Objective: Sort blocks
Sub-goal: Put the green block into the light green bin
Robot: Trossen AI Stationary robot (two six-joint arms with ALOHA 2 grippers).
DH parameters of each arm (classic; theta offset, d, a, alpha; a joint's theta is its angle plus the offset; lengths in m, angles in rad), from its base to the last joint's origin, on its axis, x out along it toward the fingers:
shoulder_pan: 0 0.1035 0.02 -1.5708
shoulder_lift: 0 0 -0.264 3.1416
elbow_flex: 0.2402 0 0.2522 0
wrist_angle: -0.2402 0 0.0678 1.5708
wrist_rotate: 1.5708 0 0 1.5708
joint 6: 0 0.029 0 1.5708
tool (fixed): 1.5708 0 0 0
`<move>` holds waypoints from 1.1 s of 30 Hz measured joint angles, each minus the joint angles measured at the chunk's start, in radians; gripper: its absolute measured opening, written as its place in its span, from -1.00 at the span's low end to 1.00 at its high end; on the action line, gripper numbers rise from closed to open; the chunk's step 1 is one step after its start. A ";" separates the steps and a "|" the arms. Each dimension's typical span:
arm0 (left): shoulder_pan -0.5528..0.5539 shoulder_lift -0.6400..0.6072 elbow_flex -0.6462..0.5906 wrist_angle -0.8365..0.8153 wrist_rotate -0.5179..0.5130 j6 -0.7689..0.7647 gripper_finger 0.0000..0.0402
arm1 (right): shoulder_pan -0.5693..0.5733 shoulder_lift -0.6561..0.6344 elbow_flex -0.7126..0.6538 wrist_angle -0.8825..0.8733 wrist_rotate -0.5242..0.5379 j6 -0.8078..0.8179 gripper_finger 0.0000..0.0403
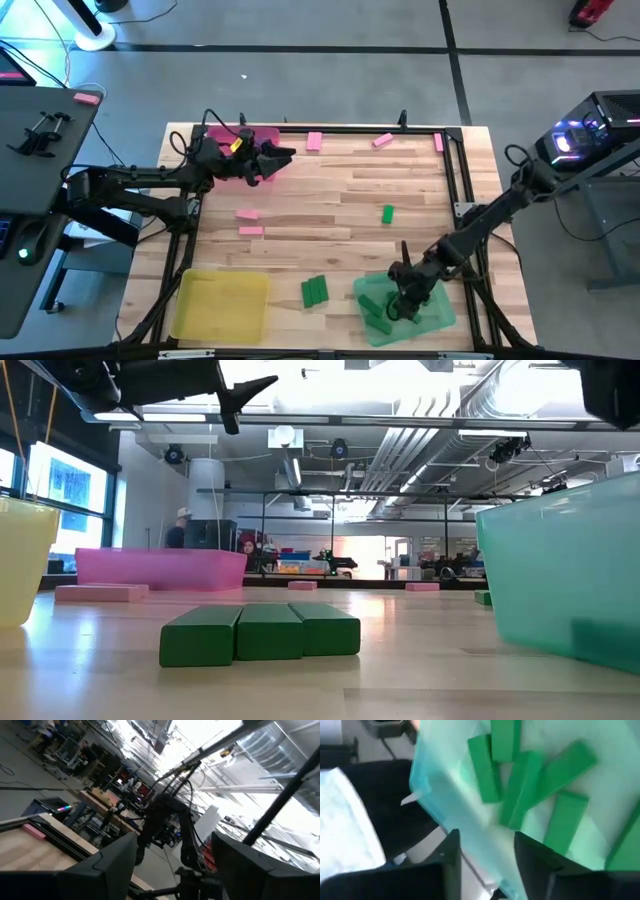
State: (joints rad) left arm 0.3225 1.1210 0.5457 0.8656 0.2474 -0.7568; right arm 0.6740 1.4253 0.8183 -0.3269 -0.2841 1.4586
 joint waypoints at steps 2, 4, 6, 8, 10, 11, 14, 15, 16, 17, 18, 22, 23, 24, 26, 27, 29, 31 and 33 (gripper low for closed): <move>0.000 0.000 0.000 0.000 0.024 0.000 0.20 | 0.000 -0.011 0.017 -0.019 -0.021 0.000 -0.29; 0.000 0.000 0.000 -0.001 0.048 0.000 0.20 | 0.000 -0.021 0.045 -0.049 -0.035 -0.001 -0.21; -0.001 0.000 0.000 -0.010 0.071 0.001 0.20 | -0.002 -0.032 0.077 -0.079 -0.055 -0.006 -0.16; -0.018 0.000 0.002 -0.074 0.079 0.019 0.20 | -0.007 -0.043 0.121 -0.088 -0.049 -0.033 -0.14; -0.064 0.001 0.038 -0.285 0.084 0.131 0.20 | -0.017 -0.052 0.176 -0.119 0.012 -0.052 -0.15; -0.095 0.007 0.068 -0.427 0.085 0.220 0.20 | -0.026 -0.052 0.204 -0.142 0.056 -0.062 -0.15; -0.187 0.069 0.176 -0.726 0.063 0.499 0.20 | -0.066 -0.051 0.291 -0.225 0.199 -0.096 -0.15; -0.215 0.097 0.207 -0.774 0.059 0.580 0.20 | -0.083 -0.051 0.320 -0.248 0.250 -0.107 -0.15; -0.242 0.129 0.236 -0.801 0.055 0.650 0.20 | -0.101 -0.051 0.347 -0.265 0.300 -0.113 -0.15; -0.268 0.163 0.264 -0.816 0.048 0.707 0.20 | -0.118 -0.051 0.371 -0.280 0.348 -0.114 -0.15; -0.292 0.192 0.285 -0.828 0.034 0.757 0.20 | -0.134 -0.051 0.390 -0.292 0.390 -0.116 -0.15; -0.365 0.286 0.360 -0.930 0.001 0.798 0.20 | -0.203 -0.051 0.433 -0.297 0.468 -0.122 -0.15; -0.378 0.296 0.376 -0.971 0.003 0.756 0.20 | -0.214 -0.049 0.433 -0.295 0.470 -0.131 -0.15; -0.389 0.301 0.388 -1.010 0.012 0.698 0.20 | -0.223 -0.043 0.433 -0.291 0.471 -0.137 -0.15; -0.407 0.299 0.397 -1.071 0.048 0.590 0.20 | -0.232 -0.018 0.429 -0.275 0.470 -0.183 -0.15; -0.415 0.289 0.397 -1.109 0.071 0.548 0.20 | -0.232 -0.001 0.428 -0.266 0.470 -0.221 -0.15; -0.438 0.265 0.396 -1.156 0.086 0.477 0.20 | -0.232 0.047 0.427 -0.221 0.461 -0.325 -0.17; -0.464 0.227 0.396 -1.166 0.077 0.419 0.20 | -0.242 0.109 0.427 -0.149 0.411 -0.436 -0.25; -0.495 0.178 0.396 -1.126 0.031 0.353 0.20 | -0.256 0.182 0.428 -0.054 0.325 -0.534 -0.41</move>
State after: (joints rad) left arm -0.1725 1.2985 0.9417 -0.2601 0.2789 -0.4036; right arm 0.4176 1.6071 1.2461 -0.3812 0.0413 0.9241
